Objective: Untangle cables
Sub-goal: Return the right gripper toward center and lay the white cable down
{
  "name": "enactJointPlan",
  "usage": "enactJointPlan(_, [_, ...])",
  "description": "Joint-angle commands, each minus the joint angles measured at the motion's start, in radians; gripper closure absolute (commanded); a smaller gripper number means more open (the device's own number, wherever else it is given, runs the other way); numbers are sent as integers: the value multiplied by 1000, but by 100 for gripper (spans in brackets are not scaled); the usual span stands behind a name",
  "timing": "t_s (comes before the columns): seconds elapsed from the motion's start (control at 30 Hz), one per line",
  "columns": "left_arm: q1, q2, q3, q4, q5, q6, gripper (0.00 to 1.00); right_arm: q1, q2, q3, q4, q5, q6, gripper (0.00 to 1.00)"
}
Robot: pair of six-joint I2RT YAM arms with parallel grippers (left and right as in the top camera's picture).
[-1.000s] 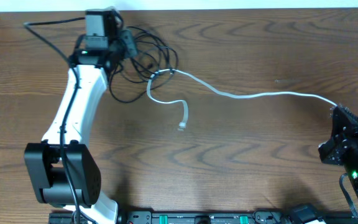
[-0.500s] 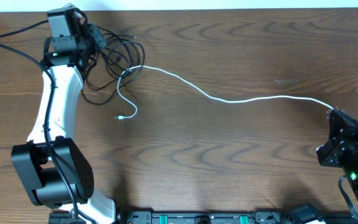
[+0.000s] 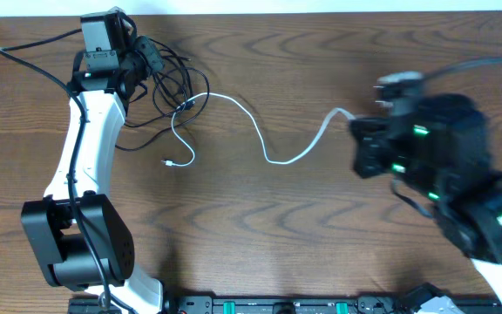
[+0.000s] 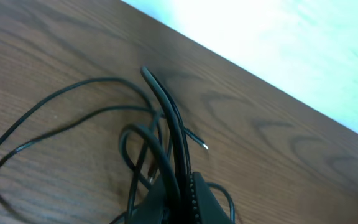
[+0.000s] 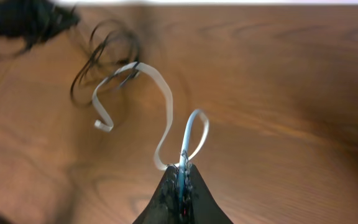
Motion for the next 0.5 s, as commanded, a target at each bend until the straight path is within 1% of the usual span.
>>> enactJointPlan(0.0, [4,13,1,-18,6,9,93,95,36,8,37,118,-9,99])
enactJointPlan(0.13, [4,13,1,-24,42,9,93,126,127,8,85,245,-6,99])
enactJointPlan(0.23, [3,13,1,-25,82,10,93,117,250,8,111,340,-6,99])
enactJointPlan(0.33, [2,13,1,-32,95,10,93,92,372,8,129,372,-7,99])
enactJointPlan(0.47, [-1,13,1,-56,96,10,93,23,507,8,141,373,-7,99])
